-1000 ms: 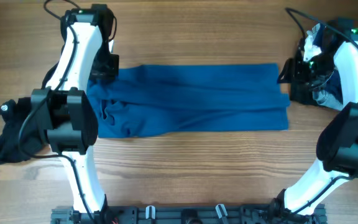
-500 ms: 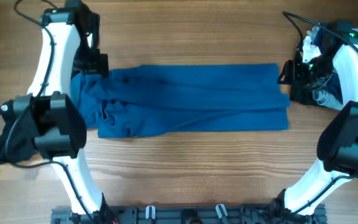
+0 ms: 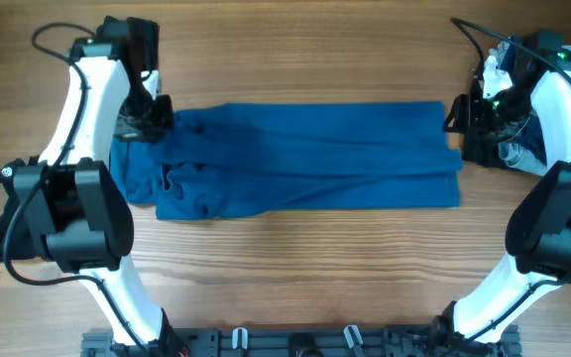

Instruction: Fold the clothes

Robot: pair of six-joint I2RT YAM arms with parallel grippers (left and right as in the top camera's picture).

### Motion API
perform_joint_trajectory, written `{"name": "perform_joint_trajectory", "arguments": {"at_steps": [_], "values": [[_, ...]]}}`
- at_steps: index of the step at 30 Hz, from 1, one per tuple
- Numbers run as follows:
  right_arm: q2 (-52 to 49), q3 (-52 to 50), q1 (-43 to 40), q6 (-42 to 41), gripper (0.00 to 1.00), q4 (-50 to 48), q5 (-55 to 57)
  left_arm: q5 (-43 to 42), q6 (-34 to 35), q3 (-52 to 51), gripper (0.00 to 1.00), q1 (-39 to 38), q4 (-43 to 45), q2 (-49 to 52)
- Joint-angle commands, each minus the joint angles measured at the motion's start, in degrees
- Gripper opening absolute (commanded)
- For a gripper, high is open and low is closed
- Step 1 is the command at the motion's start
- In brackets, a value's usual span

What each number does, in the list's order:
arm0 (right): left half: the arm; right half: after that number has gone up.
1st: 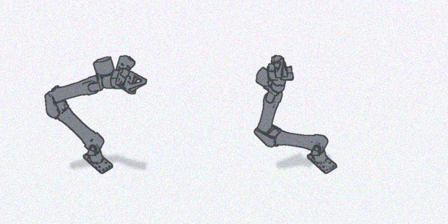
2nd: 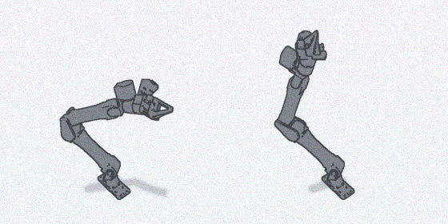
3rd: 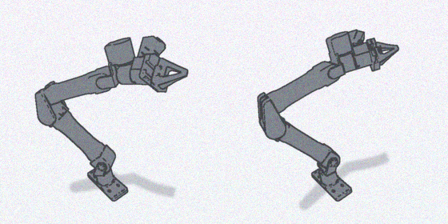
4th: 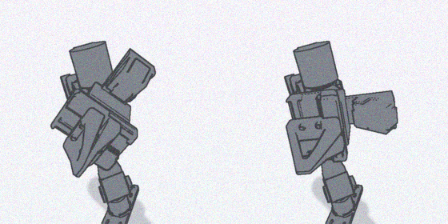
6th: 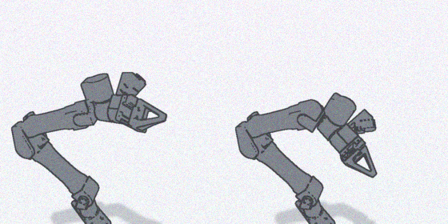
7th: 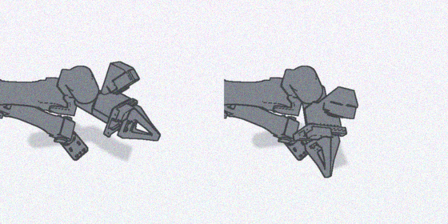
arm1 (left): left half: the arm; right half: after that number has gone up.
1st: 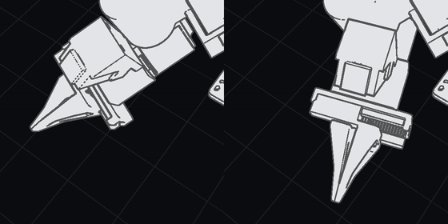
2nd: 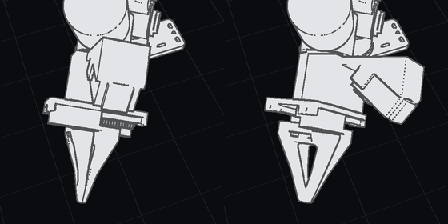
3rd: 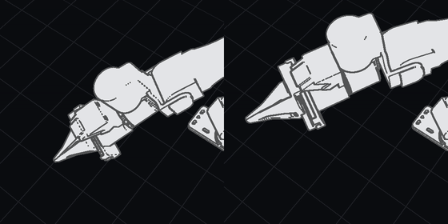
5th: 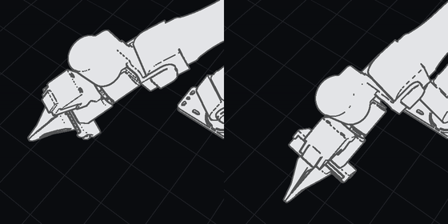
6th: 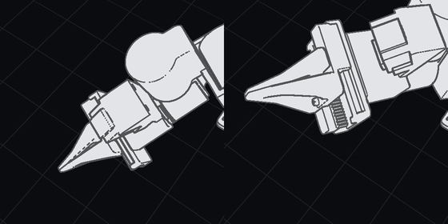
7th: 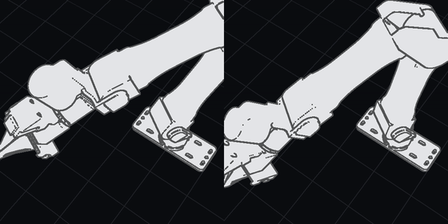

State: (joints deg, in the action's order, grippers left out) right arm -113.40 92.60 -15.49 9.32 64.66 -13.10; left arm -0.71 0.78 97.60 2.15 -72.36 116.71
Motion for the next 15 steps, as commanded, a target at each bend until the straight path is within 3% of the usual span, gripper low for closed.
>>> {"name": "perform_joint_trajectory", "arguments": {"at_steps": [1,8,15], "values": [[1.22,-0.48,-0.28,1.03,0.73,-0.09,-1.11,-2.47,0.13,-5.14,0.04,-0.07,2.89,0.44],[1.22,-0.48,-0.28,1.05,0.73,-0.37,-1.11,-0.96,0.15,-13.81,0.04,-0.04,11.26,0.44],[1.22,-0.48,-0.31,1.05,0.73,-0.35,-1.11,0.92,1.09,-13.84,0.04,-0.04,11.37,-0.17]]}}
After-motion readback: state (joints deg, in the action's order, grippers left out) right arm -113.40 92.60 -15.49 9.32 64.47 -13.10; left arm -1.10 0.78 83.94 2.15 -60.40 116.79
